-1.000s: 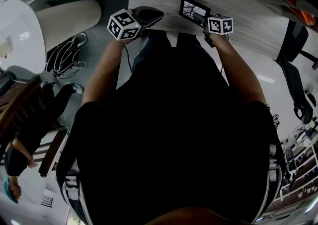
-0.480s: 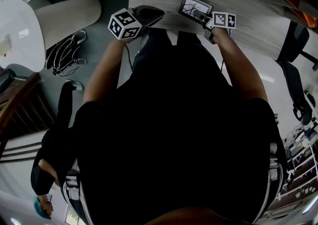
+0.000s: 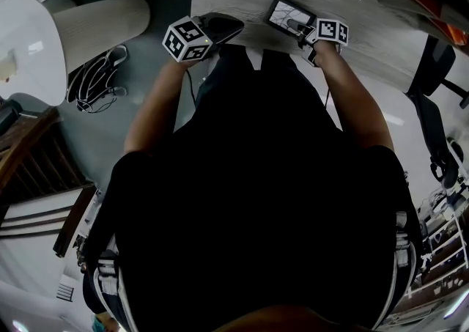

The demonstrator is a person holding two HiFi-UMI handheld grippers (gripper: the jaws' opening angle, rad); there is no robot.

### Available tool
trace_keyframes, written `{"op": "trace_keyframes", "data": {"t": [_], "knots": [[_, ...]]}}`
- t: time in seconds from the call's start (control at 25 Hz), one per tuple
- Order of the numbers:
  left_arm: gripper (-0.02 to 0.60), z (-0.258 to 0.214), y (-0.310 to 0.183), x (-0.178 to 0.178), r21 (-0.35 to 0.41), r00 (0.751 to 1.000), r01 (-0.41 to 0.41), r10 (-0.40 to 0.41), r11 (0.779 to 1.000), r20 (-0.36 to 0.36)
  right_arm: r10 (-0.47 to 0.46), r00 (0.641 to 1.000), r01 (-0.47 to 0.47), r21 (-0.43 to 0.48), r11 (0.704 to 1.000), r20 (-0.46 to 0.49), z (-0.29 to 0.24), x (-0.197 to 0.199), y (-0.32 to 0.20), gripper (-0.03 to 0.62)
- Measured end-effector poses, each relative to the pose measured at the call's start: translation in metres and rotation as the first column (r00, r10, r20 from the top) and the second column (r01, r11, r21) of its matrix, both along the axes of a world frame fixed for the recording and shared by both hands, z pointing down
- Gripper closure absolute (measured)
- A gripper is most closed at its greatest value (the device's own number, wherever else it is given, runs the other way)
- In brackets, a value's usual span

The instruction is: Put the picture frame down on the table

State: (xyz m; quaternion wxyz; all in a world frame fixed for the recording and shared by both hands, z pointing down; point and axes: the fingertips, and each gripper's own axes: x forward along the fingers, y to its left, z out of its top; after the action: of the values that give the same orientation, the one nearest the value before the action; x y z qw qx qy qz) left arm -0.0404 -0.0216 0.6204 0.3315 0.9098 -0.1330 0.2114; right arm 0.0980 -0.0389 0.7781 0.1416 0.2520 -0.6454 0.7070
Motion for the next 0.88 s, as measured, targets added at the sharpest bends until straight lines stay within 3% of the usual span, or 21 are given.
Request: {"op": "trace_keyframes", "data": {"t": [0.52,0.88], "knots": [[0.563,0.0007,0.0051,-0.0035,-0.006,1.000,0.006,-0.006,1.000,-0.002,0.001,1.000,-0.001,-0.003,1.000,-0.007,0.0011,-0.0007,-0.0007,0.571],[0.563,-0.0037,0.0052,-0.0018,0.014,1.000,0.009,-0.009,1.000,-0.005,-0.040,0.995,0.040,-0.002,0.999,-0.086,-0.0014,-0.0014,-0.0027,0.563]]}}
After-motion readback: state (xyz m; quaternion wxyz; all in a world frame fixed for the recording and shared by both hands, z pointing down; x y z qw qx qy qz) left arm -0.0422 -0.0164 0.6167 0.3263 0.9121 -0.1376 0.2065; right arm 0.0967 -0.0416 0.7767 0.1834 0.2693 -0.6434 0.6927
